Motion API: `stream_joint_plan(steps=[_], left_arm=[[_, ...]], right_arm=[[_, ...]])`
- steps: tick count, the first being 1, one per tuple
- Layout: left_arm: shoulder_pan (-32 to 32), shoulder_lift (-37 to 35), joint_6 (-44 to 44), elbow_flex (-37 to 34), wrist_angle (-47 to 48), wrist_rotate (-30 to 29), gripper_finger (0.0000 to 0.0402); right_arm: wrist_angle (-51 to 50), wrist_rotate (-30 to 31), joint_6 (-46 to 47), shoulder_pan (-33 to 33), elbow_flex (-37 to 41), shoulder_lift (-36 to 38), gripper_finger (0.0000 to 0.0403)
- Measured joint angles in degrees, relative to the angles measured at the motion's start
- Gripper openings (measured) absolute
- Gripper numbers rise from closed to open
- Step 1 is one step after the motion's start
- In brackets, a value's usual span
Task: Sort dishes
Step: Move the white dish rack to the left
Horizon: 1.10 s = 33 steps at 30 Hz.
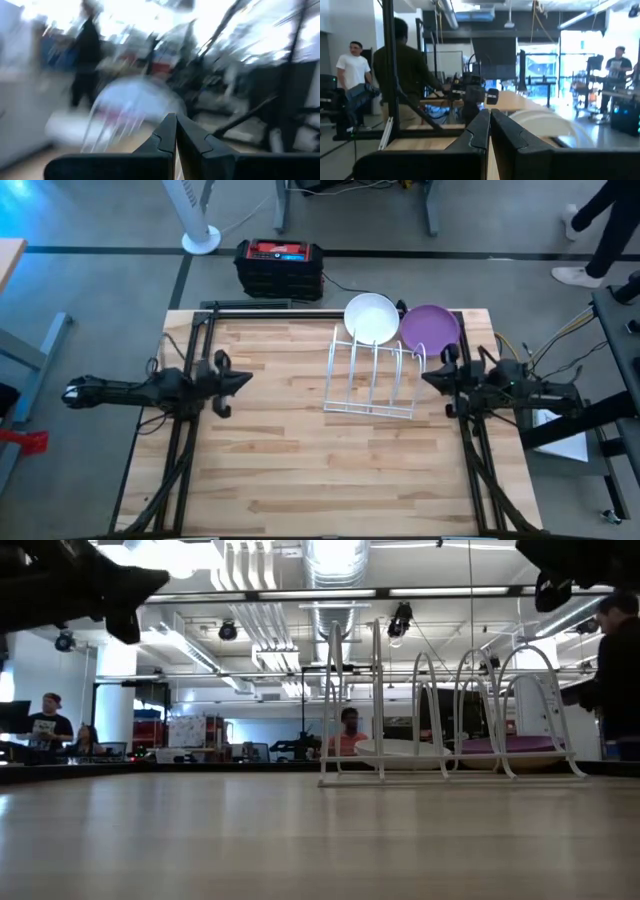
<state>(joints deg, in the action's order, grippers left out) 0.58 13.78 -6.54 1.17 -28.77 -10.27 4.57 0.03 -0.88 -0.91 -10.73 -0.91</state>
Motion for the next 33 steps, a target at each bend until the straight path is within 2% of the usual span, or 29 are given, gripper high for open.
stream_joint_plan(steps=[8, 15, 18, 23, 26, 33], left_arm=[[0.0, 0.0, 3.2, 0.0, -10.2, 0.8, 0.0], [0.0, 0.0, 3.2, 0.0, -16.5, 0.7, 0.0], [0.0, 0.0, 3.1, 0.0, -17.2, 0.6, 0.0], [-0.1, 0.0, 2.7, 0.0, -17.5, -5.0, 0.0], [-0.1, 0.6, 2.6, 0.0, -17.5, -5.3, 0.0], [0.0, 4.2, -0.4, 0.0, -17.4, -5.7, 0.0]], right_arm=[[-5.4, 0.1, -5.4, 0.0, -4.7, 0.0, 0.0009], [-7.6, 0.1, -3.0, 0.0, -8.4, 0.0, 0.0009], [-7.6, 0.1, -1.7, 0.0, -10.3, 0.0, 0.0009], [-7.5, 0.1, -1.0, 0.0, -13.4, 0.0, 0.0009], [-8.9, 0.1, 1.2, 0.0, -15.4, 0.0, 0.0008], [-12.0, 0.1, -1.1, 0.0, -16.3, -1.8, 0.0009]])
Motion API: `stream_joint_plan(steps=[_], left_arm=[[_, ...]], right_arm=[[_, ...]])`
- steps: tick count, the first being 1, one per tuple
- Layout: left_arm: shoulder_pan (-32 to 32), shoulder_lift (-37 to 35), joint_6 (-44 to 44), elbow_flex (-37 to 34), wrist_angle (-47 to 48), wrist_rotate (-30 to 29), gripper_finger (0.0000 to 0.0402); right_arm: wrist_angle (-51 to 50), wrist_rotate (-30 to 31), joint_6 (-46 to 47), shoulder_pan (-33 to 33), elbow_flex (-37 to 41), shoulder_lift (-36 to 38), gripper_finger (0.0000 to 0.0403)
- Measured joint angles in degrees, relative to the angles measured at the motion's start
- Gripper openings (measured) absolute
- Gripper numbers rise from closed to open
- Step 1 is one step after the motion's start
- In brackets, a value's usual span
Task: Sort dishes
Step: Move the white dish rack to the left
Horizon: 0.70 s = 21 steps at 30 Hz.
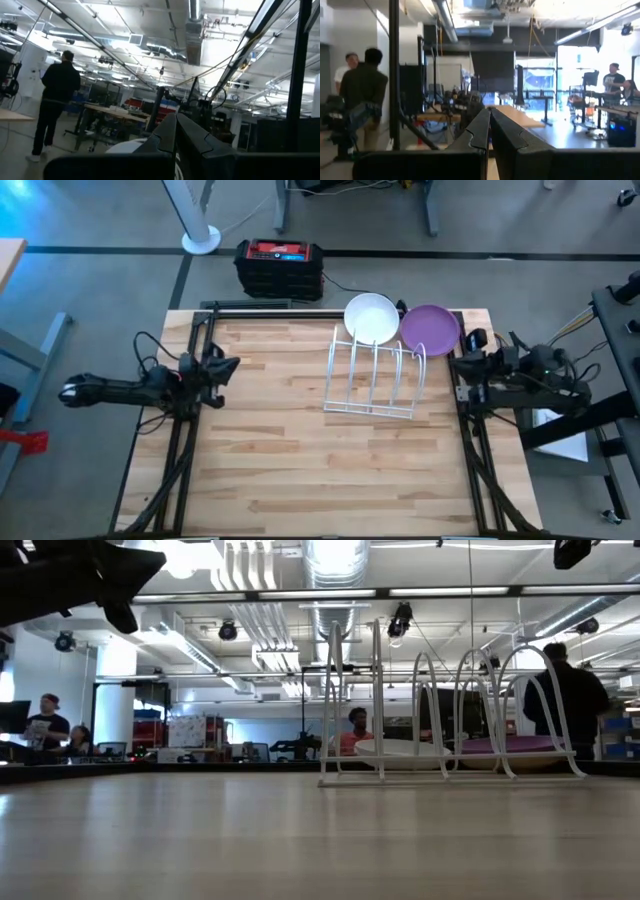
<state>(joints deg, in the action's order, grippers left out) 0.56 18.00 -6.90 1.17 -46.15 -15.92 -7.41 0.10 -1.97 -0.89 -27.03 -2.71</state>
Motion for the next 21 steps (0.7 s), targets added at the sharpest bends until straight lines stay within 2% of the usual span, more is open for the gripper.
stream_joint_plan(steps=[5, 14, 16, 21], left_arm=[[0.0, 3.0, -0.1, 0.0, -0.2, 0.0, 0.0], [0.0, 8.6, -1.1, 0.0, -3.7, 0.0, 0.0], [0.0, 10.1, -1.1, 0.0, -6.5, 0.0, 0.0], [0.0, 13.0, 0.2, 0.0, -12.8, -0.3, 0.0]], right_arm=[[-0.3, 0.0, -3.0, 0.0, 0.0, -2.2, 0.0008], [1.0, 1.3, -2.7, 0.0, 0.0, -5.5, 0.0009], [3.2, 6.0, -2.1, 0.0, 0.0, -6.5, 0.0009], [2.9, 22.6, -1.5, 0.0, -2.4, -10.1, 0.0009]])
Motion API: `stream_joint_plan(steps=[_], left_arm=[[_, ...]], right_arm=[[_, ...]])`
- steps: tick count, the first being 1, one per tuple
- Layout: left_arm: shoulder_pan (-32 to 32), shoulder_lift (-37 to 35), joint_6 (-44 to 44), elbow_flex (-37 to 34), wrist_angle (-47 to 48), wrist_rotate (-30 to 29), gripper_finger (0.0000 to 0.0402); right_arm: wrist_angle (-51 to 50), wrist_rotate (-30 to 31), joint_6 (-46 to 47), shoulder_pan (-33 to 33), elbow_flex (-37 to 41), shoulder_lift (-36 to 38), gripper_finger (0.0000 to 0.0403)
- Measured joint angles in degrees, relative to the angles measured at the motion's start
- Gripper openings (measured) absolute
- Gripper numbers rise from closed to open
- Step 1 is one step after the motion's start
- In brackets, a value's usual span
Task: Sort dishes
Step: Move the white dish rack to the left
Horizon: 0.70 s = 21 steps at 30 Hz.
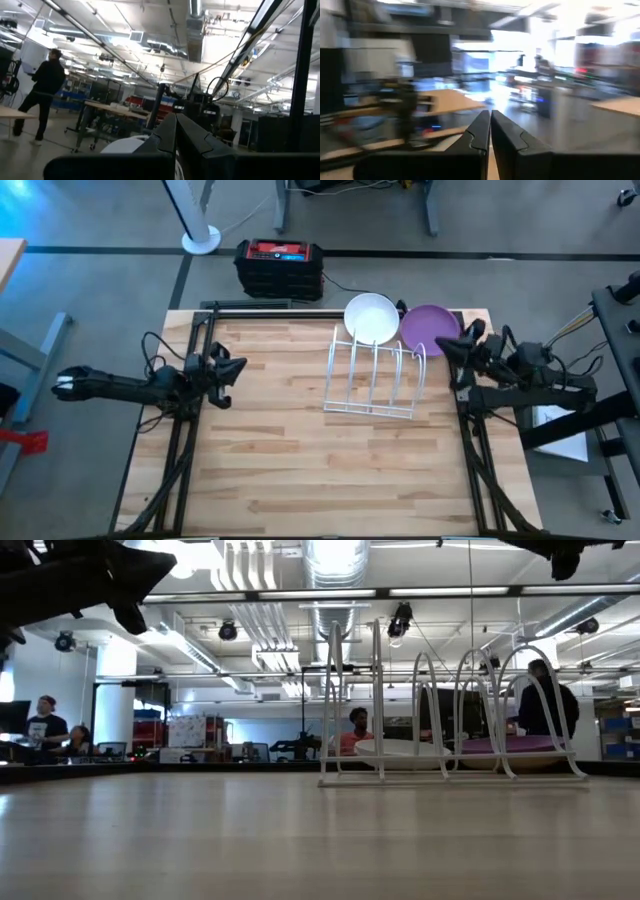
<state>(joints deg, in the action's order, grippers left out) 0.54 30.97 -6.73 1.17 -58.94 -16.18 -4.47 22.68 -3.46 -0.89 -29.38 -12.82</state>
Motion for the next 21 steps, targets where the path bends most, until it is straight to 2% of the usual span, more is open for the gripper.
stream_joint_plan(steps=[4, 10, 15, 21], left_arm=[[0.0, 1.3, -0.1, 0.0, -0.5, -3.7, 0.0], [0.0, 3.4, -1.4, 0.0, -0.5, -11.8, 0.0], [0.0, 4.4, -2.3, 0.0, -0.7, -11.8, 0.0], [0.0, 4.3, -2.8, 0.0, -1.2, -11.8, 0.0]], right_arm=[[-3.9, 8.0, 0.6, 0.0, -3.7, -3.4, 0.0009], [-12.0, 16.2, 5.1, 0.0, -10.4, -9.6, 0.0009], [-17.9, 22.4, 6.5, -0.1, -15.6, -15.0, 0.0009], [-24.7, 23.0, 8.9, -2.2, -21.3, -19.4, 0.0009]])
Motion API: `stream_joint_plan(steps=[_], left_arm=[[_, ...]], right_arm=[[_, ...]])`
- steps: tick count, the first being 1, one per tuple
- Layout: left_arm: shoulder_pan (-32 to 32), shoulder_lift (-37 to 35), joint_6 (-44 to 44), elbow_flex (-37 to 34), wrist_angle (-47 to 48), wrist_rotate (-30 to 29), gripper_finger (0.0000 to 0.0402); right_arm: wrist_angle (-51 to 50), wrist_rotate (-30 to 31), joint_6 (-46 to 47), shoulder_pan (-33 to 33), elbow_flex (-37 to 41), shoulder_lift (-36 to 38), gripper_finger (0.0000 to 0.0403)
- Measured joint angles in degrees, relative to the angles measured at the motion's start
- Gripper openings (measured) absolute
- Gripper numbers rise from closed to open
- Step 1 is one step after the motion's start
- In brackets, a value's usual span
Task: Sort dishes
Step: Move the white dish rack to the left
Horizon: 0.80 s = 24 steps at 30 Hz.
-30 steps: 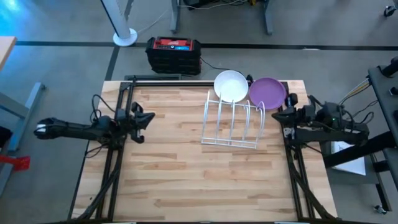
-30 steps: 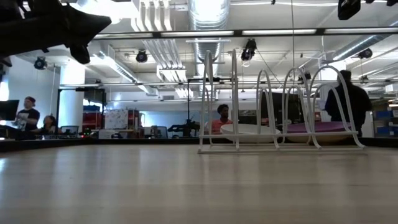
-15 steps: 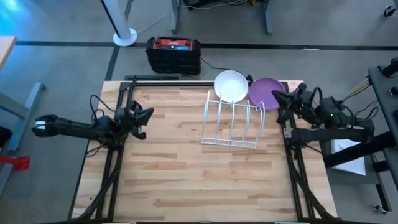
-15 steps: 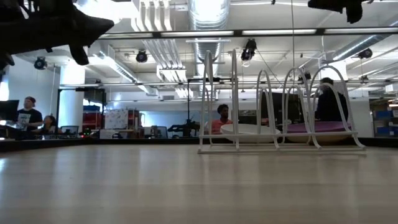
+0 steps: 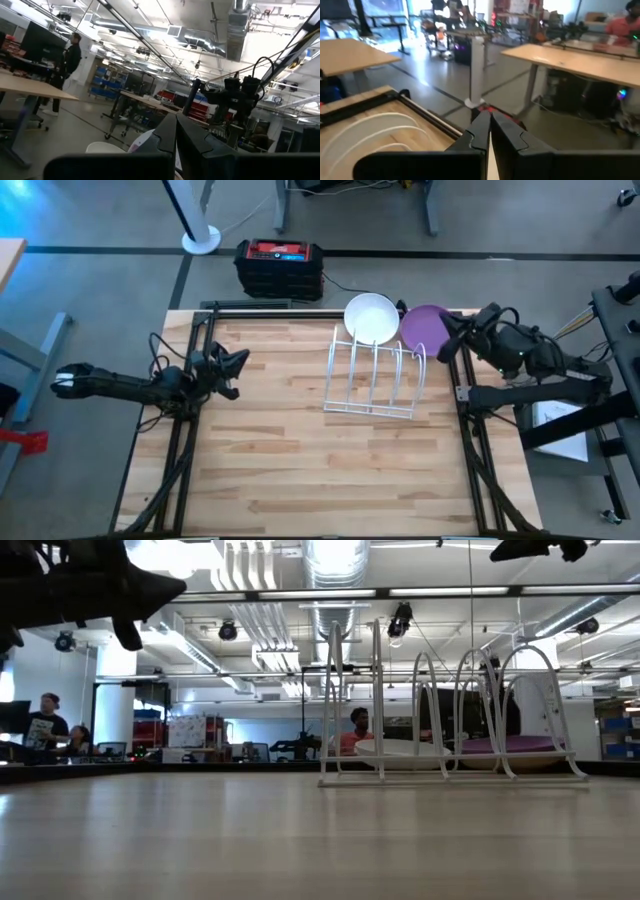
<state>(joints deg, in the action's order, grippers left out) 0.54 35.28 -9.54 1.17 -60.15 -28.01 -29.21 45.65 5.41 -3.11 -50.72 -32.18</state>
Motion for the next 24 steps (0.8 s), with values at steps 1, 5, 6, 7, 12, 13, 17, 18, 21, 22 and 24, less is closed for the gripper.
stream_joint_plan(steps=[1, 5, 6, 7, 12, 13, 17, 18, 21, 22, 24], left_arm=[[0.0, 0.0, 0.0, 0.0, -0.2, 0.0, 0.0], [0.0, 0.0, 0.0, 0.0, -0.3, 0.0, 0.0], [0.0, -0.1, 0.0, 0.0, -0.3, 0.0, 0.0], [0.0, -0.1, 0.0, 0.0, -0.3, 0.0, 0.0], [0.0, -0.2, 0.0, 0.0, -0.4, 0.0, 0.0], [0.0, -0.2, 0.0, 0.0, -0.4, 0.0, 0.0], [0.0, -0.2, 0.0, 0.0, -0.5, 0.0, 0.0], [0.0, -0.2, 0.0, 0.0, -0.5, 0.0, 0.0], [0.0, -0.2, 0.0, 0.0, -0.5, 0.0, 0.0], [0.0, -0.2, 0.0, 0.0, -0.5, 0.0, 0.0], [0.0, -0.2, 0.0, 0.0, -0.5, 0.0, 0.0]], right_arm=[[-1.7, 0.0, 0.9, -0.6, -1.1, -0.6, 0.0009], [-7.3, 0.0, 3.0, -3.6, -4.5, -3.0, 0.0009], [-8.3, 0.0, 3.1, -4.5, -5.2, -3.7, 0.0009], [-9.0, 0.0, 3.1, -5.4, -5.8, -4.3, 0.0009], [-10.6, -1.6, 2.4, -11.3, -7.4, -7.4, 0.0009], [-10.7, -2.0, 1.9, -12.7, -7.6, -8.0, 0.0009], [-10.9, -2.7, -0.3, -19.1, -8.1, -10.8, 0.0009], [-10.9, -3.5, -0.8, -20.9, -8.2, -11.6, 0.0009], [-10.9, -7.9, -1.9, -27.0, -8.2, -14.1, 0.0009], [-10.9, -10.3, -2.1, -29.2, -8.2, -15.2, 0.0009], [-10.9, -16.2, -2.6, -33.9, -8.2, -17.5, 0.0009]])
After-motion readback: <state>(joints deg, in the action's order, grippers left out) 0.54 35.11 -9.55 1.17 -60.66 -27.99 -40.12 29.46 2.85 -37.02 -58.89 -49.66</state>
